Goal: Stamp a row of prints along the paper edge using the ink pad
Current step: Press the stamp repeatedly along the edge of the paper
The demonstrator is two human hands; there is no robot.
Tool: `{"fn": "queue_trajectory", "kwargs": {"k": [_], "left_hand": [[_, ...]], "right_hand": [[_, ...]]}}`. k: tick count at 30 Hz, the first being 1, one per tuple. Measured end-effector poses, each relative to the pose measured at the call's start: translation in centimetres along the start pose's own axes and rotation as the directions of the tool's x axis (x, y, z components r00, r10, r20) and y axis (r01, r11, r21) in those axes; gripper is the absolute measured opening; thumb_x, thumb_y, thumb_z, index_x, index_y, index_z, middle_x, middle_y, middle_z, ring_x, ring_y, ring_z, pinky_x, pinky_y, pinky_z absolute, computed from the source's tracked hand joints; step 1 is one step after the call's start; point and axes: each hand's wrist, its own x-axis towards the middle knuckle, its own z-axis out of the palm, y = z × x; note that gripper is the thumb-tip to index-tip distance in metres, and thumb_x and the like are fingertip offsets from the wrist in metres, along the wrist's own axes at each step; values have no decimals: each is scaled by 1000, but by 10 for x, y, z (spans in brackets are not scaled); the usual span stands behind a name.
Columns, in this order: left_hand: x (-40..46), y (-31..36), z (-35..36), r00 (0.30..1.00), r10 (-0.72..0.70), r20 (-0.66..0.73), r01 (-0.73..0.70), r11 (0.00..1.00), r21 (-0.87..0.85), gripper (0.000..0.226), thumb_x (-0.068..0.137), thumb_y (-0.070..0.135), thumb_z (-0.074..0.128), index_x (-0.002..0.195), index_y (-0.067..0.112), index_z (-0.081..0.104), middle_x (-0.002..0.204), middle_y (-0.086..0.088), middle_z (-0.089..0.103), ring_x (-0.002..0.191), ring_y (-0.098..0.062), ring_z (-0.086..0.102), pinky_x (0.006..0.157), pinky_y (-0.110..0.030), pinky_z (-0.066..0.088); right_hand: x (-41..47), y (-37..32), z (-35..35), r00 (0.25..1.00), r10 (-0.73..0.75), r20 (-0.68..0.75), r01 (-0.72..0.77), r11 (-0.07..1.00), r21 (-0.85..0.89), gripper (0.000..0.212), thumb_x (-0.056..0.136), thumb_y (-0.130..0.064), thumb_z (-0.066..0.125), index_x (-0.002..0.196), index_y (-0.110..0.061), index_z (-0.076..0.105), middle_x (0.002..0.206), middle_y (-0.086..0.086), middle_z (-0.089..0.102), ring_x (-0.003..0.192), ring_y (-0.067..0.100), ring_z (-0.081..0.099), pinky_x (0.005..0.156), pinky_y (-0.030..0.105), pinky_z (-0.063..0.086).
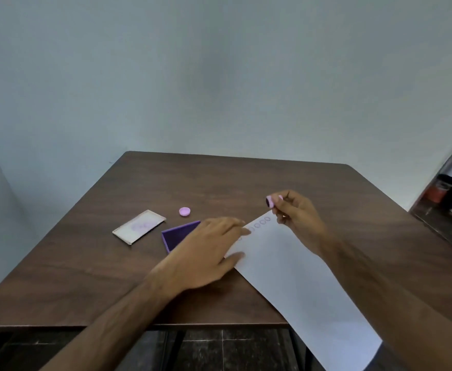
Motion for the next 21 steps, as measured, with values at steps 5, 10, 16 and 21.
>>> {"fn": "queue_trajectory", "kwargs": {"k": [5, 10, 16, 21], "left_hand": [[2, 14, 13, 998, -49, 47, 49, 999, 1, 50, 98, 51, 39, 144, 33, 40, 148, 10, 45, 137, -5, 36, 113, -22, 18], [7, 9, 16, 993, -34, 114, 35, 999, -3, 49, 99, 55, 25, 137, 36, 49, 144, 15, 50, 134, 0, 40, 116, -29, 26], [5, 15, 20, 978, 71, 197, -68, 997, -22, 49, 102, 50, 28, 144, 34, 47, 152, 16, 43, 141, 3, 31, 115, -17, 10], [2, 16, 16, 974, 67, 218, -56, 997, -56, 44, 103, 44, 36, 145, 36, 46, 152, 18, 44, 138, 4, 36, 114, -15, 15]], "right_hand": [[-26, 16, -4, 1000, -21, 13, 22, 997, -76, 24, 105, -21, 54, 97, 1, 60, 70, 6, 60, 62, 14, 51, 62, 28, 43], [-47, 13, -13, 966, 35, 257, -67, 991, 117, 24, 105, -24, 52, 92, -4, 54, 68, 7, 46, 55, 12, 39, 56, 27, 33], [-60, 7, -30, 929, 100, 357, -199, 947, 251, 29, 103, -27, 46, 86, -6, 55, 66, 3, 31, 57, 12, 28, 53, 24, 30], [-57, 2, -33, 885, 172, 432, -282, 938, 203, 27, 102, -27, 48, 85, -9, 60, 65, 2, 33, 59, 13, 29, 56, 26, 28]]}}
